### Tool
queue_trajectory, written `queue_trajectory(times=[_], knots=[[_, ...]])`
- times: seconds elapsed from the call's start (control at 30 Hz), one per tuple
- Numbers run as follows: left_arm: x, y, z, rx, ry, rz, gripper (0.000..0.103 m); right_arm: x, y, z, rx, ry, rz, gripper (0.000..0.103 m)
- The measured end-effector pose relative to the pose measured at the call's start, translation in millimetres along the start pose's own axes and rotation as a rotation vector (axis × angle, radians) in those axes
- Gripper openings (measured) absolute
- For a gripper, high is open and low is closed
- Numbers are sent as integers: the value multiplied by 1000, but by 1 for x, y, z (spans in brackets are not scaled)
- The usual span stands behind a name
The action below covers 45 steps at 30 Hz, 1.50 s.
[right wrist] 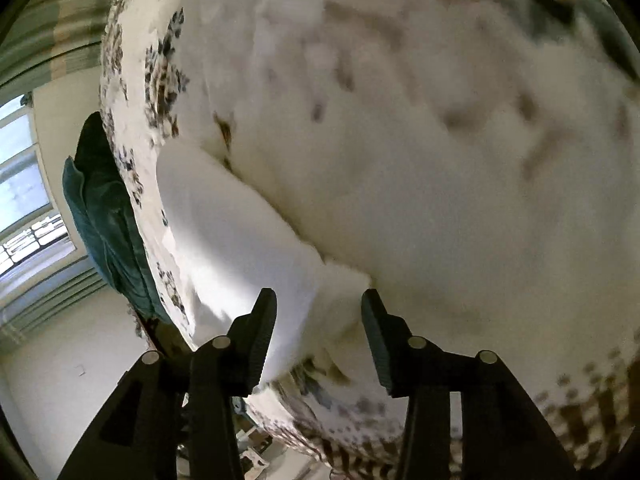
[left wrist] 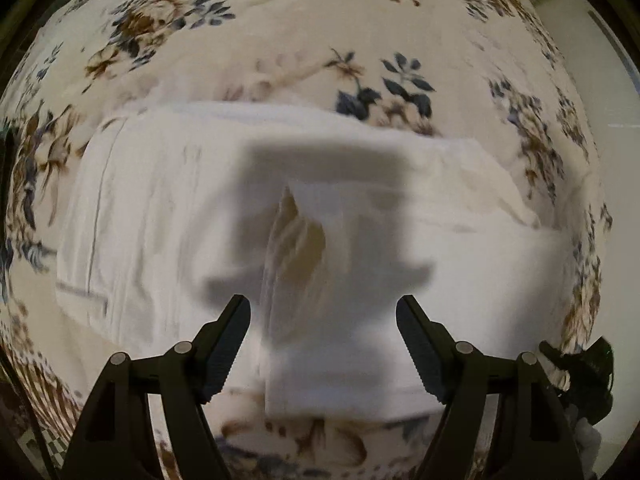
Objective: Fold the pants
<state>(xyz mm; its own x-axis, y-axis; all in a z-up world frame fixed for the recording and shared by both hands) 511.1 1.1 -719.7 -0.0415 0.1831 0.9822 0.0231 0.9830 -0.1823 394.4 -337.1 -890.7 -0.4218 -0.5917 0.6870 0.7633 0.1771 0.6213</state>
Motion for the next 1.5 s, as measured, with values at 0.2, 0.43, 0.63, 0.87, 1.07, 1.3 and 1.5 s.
queue_trajectory(times=[0.2, 0.43, 0.63, 0.87, 1.07, 1.3, 1.5], knots=[[-34, 6, -13, 1, 25, -42, 74, 1, -25, -8, -219, -60, -183, 17], [-47, 44, 1, 78, 44, -4, 74, -1, -23, -1, -169, -49, -161, 17], [-13, 58, -11, 194, -55, 133, 74, 1, 5, -3, -96, -10, -165, 61], [-45, 62, -27, 100, -43, 34, 75, 4, 42, 17, 151, -17, 9, 73], [-2, 64, -28, 85, -171, 69, 75, 10, 66, 30, 343, -80, 150, 73], [35, 126, 25, 250, -250, 47, 89, -9, 111, 45, 723, -200, 484, 95], [1, 208, 55, 700, -250, 202, 89, -40, 128, 56, 751, -171, 513, 95]])
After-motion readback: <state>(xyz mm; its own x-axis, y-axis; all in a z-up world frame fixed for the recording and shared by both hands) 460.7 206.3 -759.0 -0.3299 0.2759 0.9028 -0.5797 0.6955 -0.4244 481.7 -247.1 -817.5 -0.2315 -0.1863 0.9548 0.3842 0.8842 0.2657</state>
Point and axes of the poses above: each gripper's, at about its wrist camera, not at the fingertips, and x roughly against the way its jaws point, y to its left, z to its underside, the point moved 10 cm from there along -x, roughly the way its jaws point
